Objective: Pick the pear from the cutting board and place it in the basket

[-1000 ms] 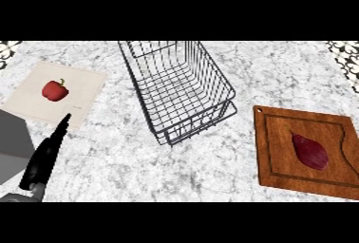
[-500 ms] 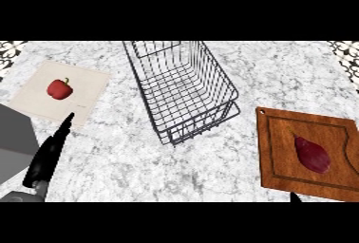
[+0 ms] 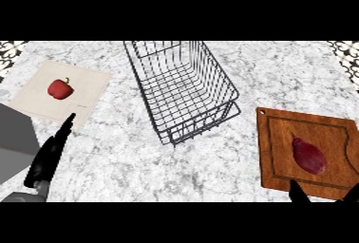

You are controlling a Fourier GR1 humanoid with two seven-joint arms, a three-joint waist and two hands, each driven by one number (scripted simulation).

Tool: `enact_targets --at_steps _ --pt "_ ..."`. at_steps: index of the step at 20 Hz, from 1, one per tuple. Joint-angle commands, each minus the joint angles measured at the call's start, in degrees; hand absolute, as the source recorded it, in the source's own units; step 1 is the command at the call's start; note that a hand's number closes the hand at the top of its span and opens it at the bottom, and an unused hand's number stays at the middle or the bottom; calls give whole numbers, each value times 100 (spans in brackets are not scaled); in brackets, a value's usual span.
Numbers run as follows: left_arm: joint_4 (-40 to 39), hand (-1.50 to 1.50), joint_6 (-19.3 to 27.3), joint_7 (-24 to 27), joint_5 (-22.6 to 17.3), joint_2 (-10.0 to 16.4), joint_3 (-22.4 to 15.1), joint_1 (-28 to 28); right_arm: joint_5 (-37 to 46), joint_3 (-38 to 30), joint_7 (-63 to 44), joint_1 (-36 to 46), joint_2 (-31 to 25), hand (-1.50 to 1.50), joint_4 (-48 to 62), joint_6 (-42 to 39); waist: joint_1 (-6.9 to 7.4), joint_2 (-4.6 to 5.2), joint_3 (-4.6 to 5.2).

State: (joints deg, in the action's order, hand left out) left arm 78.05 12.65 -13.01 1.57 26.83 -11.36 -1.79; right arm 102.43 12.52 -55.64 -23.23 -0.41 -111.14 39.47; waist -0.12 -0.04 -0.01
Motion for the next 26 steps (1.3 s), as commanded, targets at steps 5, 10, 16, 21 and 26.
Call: enact_targets --at_steps 5,10,16,21,26 --pt "193 0 -68 -160 388 -364 187 27 -214 -201 -8 410 -125 -150 -79 -561 6 1 0" --pt "236 0 -154 209 533 -469 349 524 -360 -353 40 582 -12 -150 529 -141 18 1 0" --pt "317 0 -569 -425 584 -401 605 -54 -786 -820 169 976 -134 -150 1473 370 13 4 -2" --pt "139 0 -584 103 725 -600 754 321 -1045 -1109 305 1176 -157 -150 1574 54 17 2 0" --pt "63 0 -772 -154 901 -663 955 -113 -1189 -1263 500 1347 -134 -150 1666 143 2 3 0"
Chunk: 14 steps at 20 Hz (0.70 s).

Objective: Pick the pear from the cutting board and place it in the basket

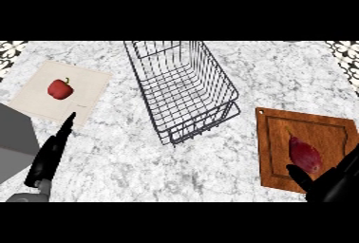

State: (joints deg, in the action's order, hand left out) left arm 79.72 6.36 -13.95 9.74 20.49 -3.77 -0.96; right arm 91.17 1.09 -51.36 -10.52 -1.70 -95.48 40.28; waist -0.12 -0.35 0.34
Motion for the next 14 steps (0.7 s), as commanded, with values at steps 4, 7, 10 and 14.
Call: enact_targets --at_steps 4,7,10,14 --pt "529 0 -105 -296 123 -122 35 249 -240 -309 210 155 51 -150 916 758 31 30 -38" --pt "-102 0 -166 51 172 -162 146 36 -525 -490 396 65 -136 -150 924 811 1 36 -36" --pt "-5 0 -320 -38 54 -97 302 -5 -724 -740 447 261 -240 -150 1227 835 20 35 -37" --pt "528 0 -171 -287 293 -321 149 216 -739 -877 504 528 -218 -150 1390 744 28 33 -37"
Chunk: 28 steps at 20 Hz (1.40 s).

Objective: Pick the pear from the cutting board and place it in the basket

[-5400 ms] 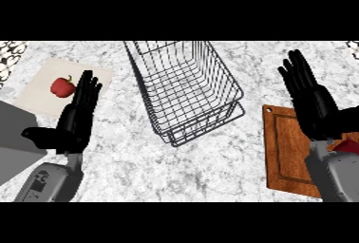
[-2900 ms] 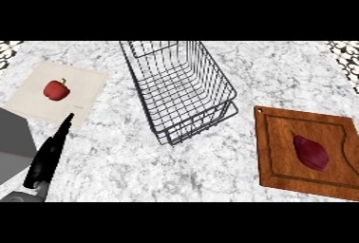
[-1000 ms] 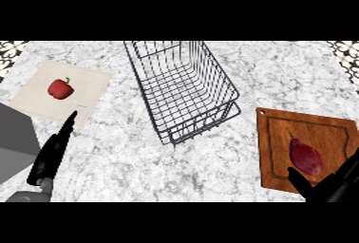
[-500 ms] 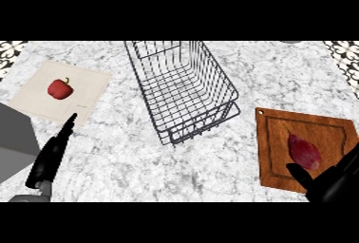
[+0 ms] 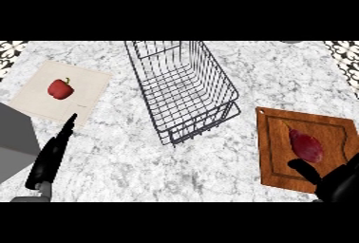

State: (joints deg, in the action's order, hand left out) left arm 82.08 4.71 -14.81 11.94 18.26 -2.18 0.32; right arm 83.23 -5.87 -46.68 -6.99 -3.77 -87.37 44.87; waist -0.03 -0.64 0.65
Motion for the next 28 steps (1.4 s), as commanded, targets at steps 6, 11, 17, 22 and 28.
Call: enact_targets --at_steps 6,11,17,22,28 --pt "130 0 35 58 248 -244 56 233 -444 -233 485 202 -149 -150 843 449 15 61 -66" --pt "-378 0 -134 259 274 -202 254 -136 -1050 -435 820 396 -527 -150 1187 275 4 65 -66" --pt "203 0 -384 94 217 -35 348 212 -1710 -409 1234 1058 -686 150 1893 44 61 65 -69" --pt "-108 0 -356 -264 264 -162 448 -334 -2890 -220 2383 972 -941 150 2044 175 14 63 -70" --pt "-467 0 -388 416 331 -152 511 -184 -1902 -64 2040 1554 -657 150 2600 118 26 70 -63"
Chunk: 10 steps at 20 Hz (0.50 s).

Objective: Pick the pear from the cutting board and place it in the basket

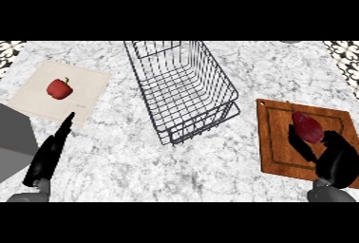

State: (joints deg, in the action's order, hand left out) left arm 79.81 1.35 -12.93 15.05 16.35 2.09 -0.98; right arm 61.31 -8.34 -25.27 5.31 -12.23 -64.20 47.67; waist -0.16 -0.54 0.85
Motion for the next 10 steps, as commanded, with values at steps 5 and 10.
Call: enact_targets --at_steps 5,10 --pt "197 0 -118 -111 -21 -23 137 121 1466 -118 -738 225 264 150 322 520 35 51 -84" --pt "50 0 -47 -53 81 -64 21 -41 1496 389 -2555 -147 1188 150 386 -525 133 91 -73"
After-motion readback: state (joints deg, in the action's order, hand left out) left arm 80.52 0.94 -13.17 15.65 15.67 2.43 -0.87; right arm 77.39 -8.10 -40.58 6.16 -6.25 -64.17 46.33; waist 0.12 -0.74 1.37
